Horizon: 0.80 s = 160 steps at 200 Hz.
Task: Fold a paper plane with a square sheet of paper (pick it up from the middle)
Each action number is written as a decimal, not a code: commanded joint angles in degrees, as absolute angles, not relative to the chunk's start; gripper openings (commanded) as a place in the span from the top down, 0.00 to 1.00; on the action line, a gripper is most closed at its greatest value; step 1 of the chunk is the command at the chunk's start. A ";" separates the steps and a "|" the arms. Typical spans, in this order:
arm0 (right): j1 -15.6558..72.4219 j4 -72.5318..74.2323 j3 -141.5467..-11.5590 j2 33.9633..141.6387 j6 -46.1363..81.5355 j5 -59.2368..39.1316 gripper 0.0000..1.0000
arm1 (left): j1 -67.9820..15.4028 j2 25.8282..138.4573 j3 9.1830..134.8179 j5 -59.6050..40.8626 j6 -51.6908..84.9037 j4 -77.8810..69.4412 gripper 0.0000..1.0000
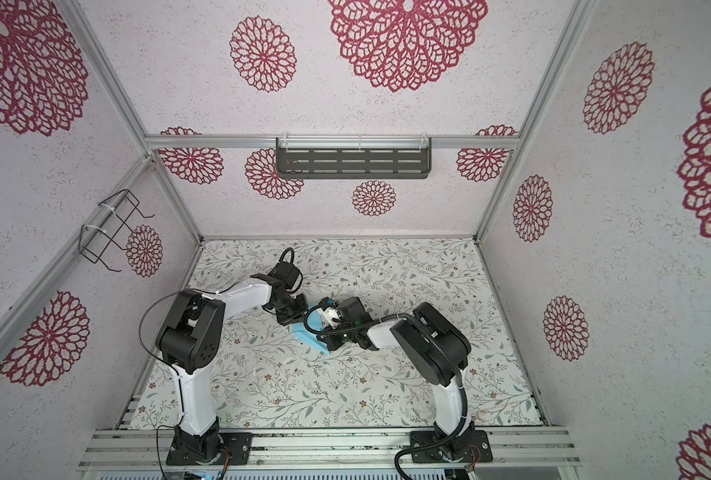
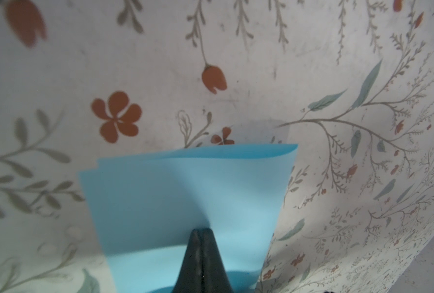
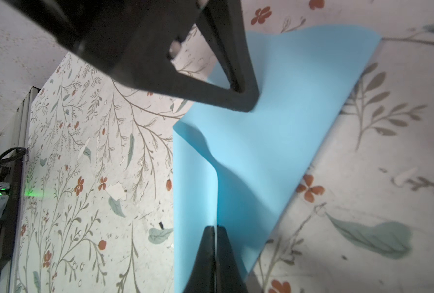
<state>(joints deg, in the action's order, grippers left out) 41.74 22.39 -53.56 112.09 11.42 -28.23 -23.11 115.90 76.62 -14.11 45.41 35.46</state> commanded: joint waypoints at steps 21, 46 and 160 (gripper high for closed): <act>41.35 19.81 -54.93 113.60 9.10 -27.17 0.96 | -23.58 115.02 77.47 -17.00 45.95 35.08 0.93; 41.44 19.29 -54.84 113.60 8.77 -27.09 0.96 | -22.75 109.22 76.13 -18.50 47.93 31.52 0.88; 41.40 18.52 -55.19 113.29 9.32 -26.80 0.97 | -22.40 96.33 49.37 -25.03 61.52 3.23 0.90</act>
